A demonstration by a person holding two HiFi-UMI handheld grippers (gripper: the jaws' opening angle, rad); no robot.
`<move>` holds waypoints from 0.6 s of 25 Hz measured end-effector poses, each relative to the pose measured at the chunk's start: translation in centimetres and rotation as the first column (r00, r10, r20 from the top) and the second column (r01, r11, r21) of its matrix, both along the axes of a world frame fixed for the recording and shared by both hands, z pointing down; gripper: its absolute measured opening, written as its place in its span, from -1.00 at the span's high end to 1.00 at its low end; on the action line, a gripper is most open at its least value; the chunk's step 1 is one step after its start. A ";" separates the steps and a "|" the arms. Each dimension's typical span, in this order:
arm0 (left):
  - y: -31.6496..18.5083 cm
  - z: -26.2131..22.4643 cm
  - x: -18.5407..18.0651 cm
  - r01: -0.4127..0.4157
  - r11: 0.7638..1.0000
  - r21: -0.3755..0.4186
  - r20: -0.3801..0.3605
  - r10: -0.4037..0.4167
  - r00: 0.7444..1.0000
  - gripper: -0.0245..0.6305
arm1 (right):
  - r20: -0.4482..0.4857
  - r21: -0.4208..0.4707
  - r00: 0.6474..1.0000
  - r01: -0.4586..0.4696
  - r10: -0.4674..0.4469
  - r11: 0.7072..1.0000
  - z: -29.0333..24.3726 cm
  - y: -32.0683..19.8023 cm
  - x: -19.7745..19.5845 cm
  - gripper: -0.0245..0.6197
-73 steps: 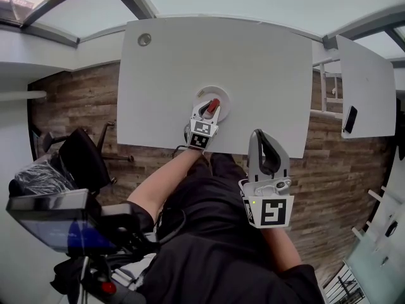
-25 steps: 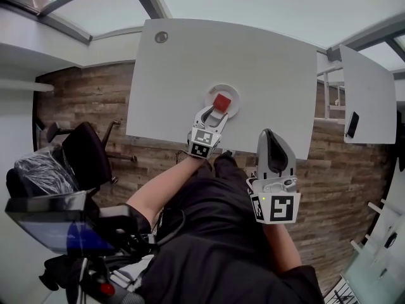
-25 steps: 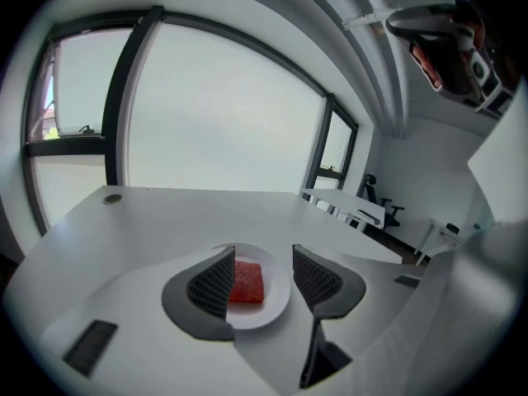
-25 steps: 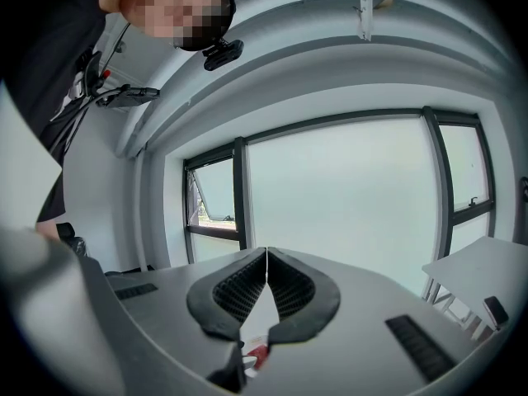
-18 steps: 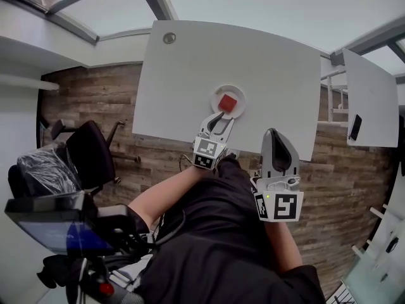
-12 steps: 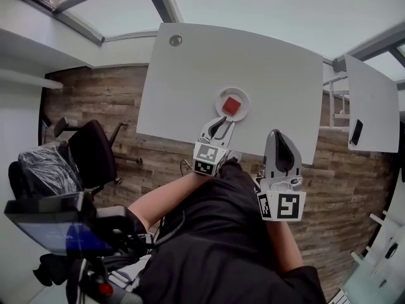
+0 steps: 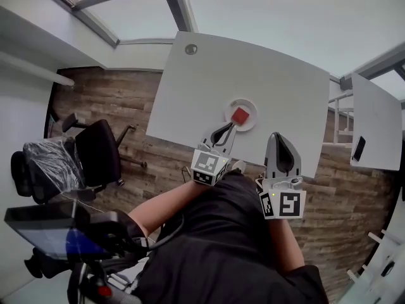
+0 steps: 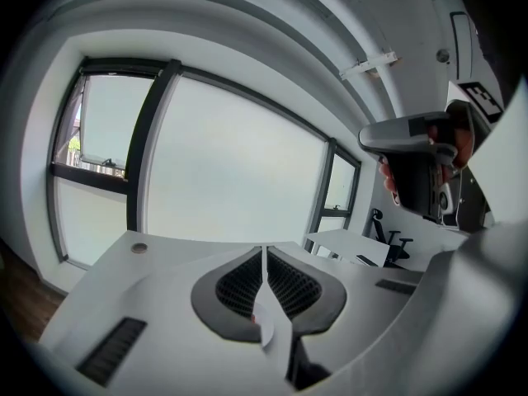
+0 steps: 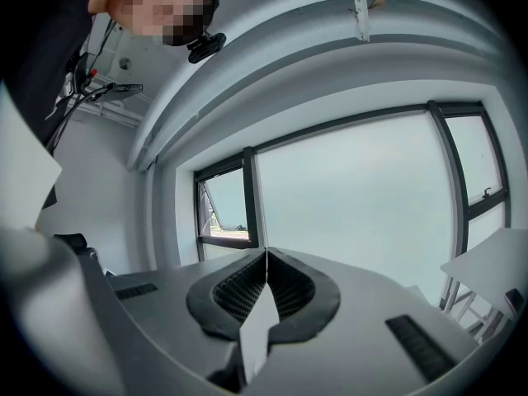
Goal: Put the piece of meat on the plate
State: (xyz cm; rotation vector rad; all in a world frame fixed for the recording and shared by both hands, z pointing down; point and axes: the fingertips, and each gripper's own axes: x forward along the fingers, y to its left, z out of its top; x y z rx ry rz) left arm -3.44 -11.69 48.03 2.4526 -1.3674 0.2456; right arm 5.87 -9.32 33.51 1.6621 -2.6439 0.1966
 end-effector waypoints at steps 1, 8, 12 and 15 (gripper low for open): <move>0.0 -0.6 -0.2 0.002 1.000 0.011 -0.006 -0.002 1.000 0.86 | 0.000 0.006 1.000 0.005 -0.005 1.000 -0.2 -0.1 -0.2 0.90; 0.6 -4.1 -1.4 -0.003 0.995 0.104 -0.024 0.006 1.000 0.90 | -0.005 0.031 0.999 0.033 -0.033 0.999 -0.8 -0.1 -1.0 0.90; 0.9 -5.9 -1.8 0.018 0.988 0.154 -0.024 -0.014 1.000 0.90 | -0.006 0.047 0.999 0.043 -0.043 0.998 -1.2 0.1 -1.1 0.90; 1.0 -7.6 -1.8 0.044 0.981 0.188 -0.048 -0.035 0.998 0.90 | -0.011 0.056 0.999 0.047 -0.046 0.997 -1.3 0.6 -1.2 0.90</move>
